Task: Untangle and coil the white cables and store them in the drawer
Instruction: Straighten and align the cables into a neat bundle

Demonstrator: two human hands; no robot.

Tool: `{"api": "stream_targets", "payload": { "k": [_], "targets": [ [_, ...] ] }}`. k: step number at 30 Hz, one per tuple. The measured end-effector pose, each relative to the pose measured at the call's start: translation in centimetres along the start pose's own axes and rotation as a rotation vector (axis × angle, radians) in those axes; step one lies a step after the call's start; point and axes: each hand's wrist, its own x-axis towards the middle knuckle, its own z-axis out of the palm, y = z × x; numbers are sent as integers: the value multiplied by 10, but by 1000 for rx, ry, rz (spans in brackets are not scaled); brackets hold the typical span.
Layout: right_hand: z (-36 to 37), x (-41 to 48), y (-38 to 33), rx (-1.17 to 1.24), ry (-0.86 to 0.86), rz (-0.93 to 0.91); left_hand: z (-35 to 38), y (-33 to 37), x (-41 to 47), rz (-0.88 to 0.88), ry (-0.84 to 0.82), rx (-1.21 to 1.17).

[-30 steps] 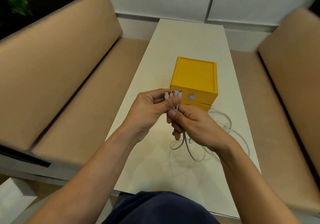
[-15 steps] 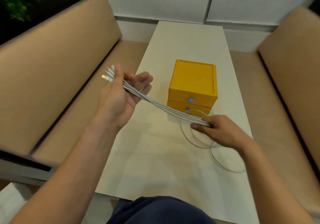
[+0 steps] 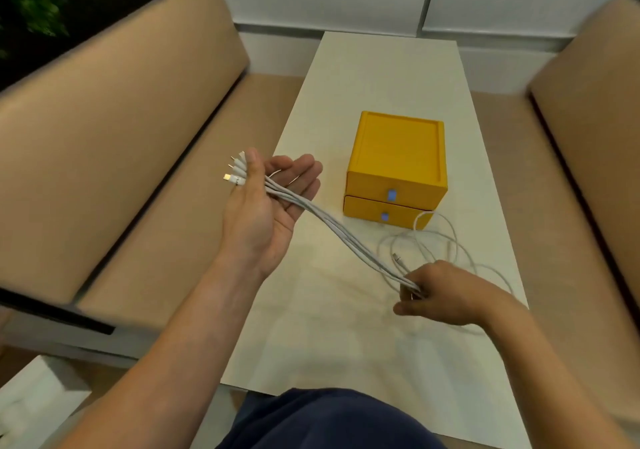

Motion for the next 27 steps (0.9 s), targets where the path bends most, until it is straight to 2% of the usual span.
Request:
{"api": "stream_targets", "payload": {
  "k": [5,8,11,12,14,15,17,19,22,23,24,26,27],
  "targets": [
    [13,3,1,83,226,1,-6,30,4,155,111,42],
    [6,-2,-3,126,285,-2,-12,36,7,159,92,29],
    [-8,-14,-5,-56,402,150,-15,28,7,153,81,119],
    [-16,-20,-6,-106,507,233,-15,24,6,150,72,142],
    [-32,-40,-5,0,847,303,-16,16,4,123,49,157],
    [-42,-52,-6,55,1084,263,-15,13,3,106,30,158],
    [-61,-70,6,-61,1496,140,-12,8,0,82,-17,174],
    [-77,-79,19,-151,1674,67,-4,6,-4,90,-86,215],
    [-87,-82,25,-94,1815,51,8,6,-6,151,-167,286],
    [-86,-80,20,-53,1803,64,9,6,-4,177,-173,314],
    [-84,-76,12,46,1680,114,8,4,-1,198,-171,361],
    [-73,-58,0,219,1213,244,2,-1,5,224,-160,562],
    [-64,-48,-4,205,1002,254,-2,-6,8,225,-173,688]
  ]
}}
